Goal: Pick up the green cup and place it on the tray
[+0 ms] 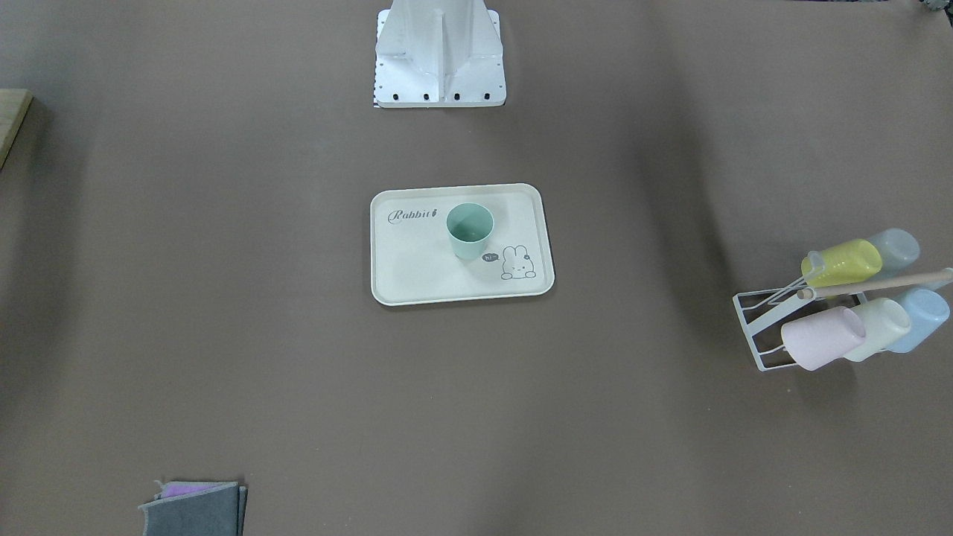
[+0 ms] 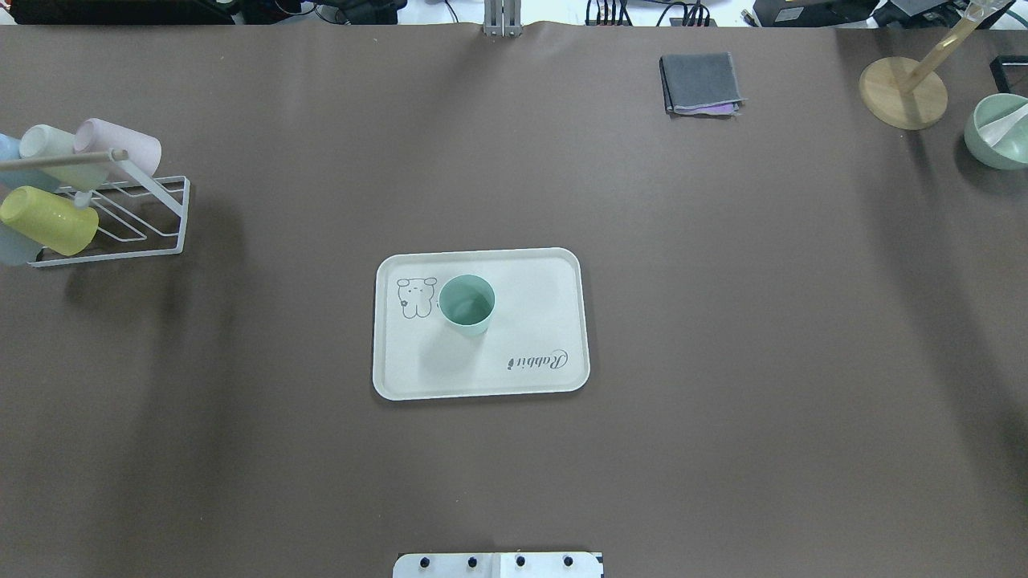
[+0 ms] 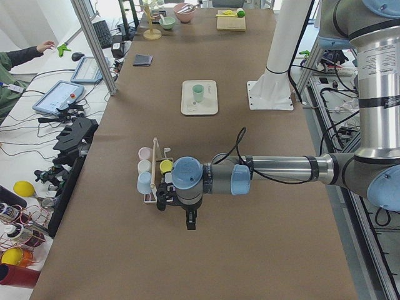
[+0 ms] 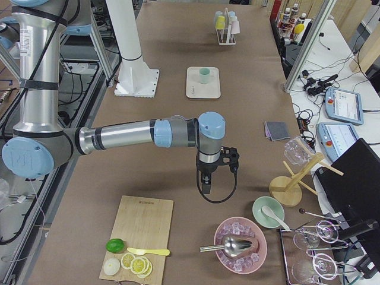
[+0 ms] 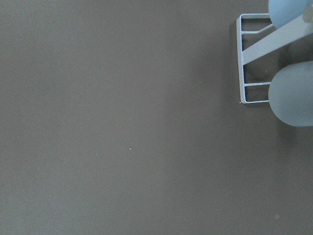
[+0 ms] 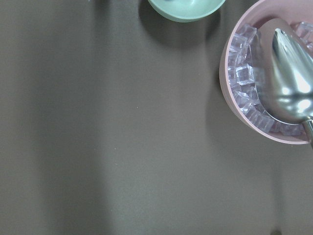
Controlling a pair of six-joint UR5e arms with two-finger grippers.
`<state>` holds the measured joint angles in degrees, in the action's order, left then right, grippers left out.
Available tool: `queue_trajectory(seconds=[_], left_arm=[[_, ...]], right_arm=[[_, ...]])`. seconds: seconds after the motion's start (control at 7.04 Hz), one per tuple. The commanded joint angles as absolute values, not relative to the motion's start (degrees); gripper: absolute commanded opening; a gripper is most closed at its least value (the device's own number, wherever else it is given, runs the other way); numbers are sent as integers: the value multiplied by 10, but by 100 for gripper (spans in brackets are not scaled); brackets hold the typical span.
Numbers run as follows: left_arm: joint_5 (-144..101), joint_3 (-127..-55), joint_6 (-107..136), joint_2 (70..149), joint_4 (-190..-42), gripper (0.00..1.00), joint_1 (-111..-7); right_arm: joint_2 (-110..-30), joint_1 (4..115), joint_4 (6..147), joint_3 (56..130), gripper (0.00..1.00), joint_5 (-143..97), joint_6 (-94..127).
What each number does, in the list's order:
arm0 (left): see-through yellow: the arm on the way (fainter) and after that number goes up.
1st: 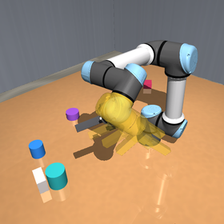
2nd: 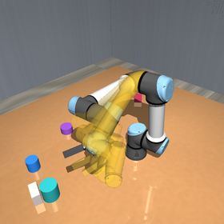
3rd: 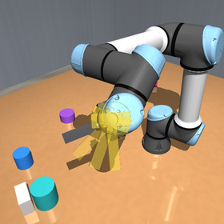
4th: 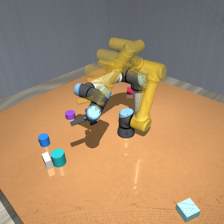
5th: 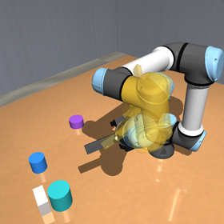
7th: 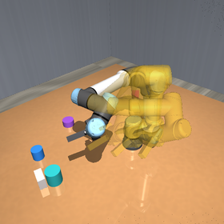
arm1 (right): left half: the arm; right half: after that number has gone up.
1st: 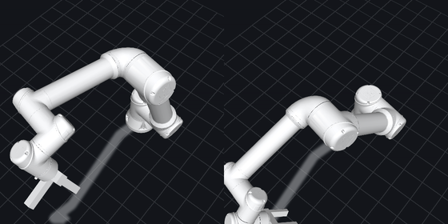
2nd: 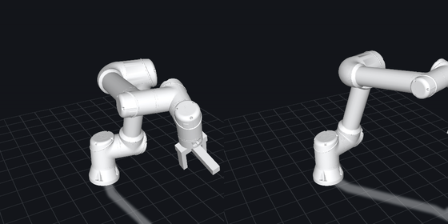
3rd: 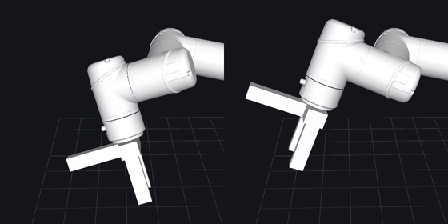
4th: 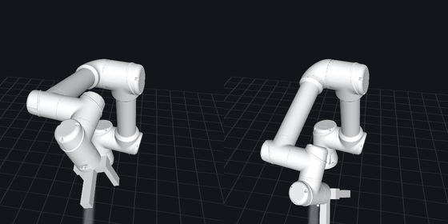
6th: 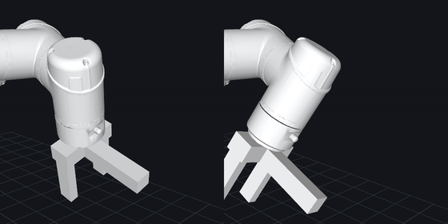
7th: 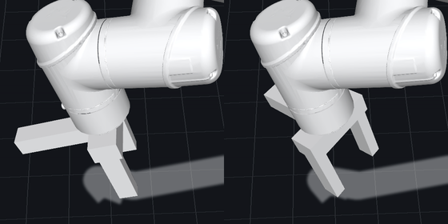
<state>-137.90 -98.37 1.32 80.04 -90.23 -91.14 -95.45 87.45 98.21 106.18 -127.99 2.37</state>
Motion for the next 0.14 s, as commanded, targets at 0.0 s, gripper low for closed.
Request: queue_trajectory(seconds=[0.0], left_arm=[[-1379, -984, 13, 794, -903, 98, -911]], right_arm=[[-949, 875, 982, 1064, 100, -1281, 24]])
